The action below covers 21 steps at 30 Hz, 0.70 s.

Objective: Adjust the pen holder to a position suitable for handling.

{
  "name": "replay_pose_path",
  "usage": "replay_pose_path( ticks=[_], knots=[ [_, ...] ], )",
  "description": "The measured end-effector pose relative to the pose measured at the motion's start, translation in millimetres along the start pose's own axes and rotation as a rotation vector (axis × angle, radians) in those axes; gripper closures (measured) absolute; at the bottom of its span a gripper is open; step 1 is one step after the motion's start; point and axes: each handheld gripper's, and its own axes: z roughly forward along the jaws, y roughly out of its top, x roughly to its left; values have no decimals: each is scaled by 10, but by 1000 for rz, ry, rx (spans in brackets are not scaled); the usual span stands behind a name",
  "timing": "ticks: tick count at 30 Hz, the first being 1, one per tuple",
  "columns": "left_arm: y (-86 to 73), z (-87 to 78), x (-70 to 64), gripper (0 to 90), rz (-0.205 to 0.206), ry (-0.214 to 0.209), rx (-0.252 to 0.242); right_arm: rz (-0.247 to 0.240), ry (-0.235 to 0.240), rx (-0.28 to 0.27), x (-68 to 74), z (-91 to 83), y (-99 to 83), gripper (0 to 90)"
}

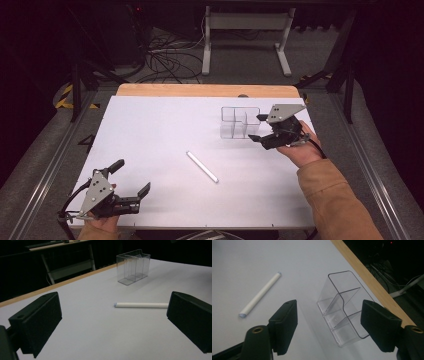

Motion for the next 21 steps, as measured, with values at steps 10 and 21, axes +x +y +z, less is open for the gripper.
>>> replay_pose_path(
  ticks=[10, 21],
  knots=[
    [-4, 3, 7, 5, -4, 0, -1, -78, 14, 138, -142, 435, 148, 392],
    [-10, 5, 17, 6, -5, 0, 3, -111, 29, 250, -235, 852, 160, 485]
  ],
)
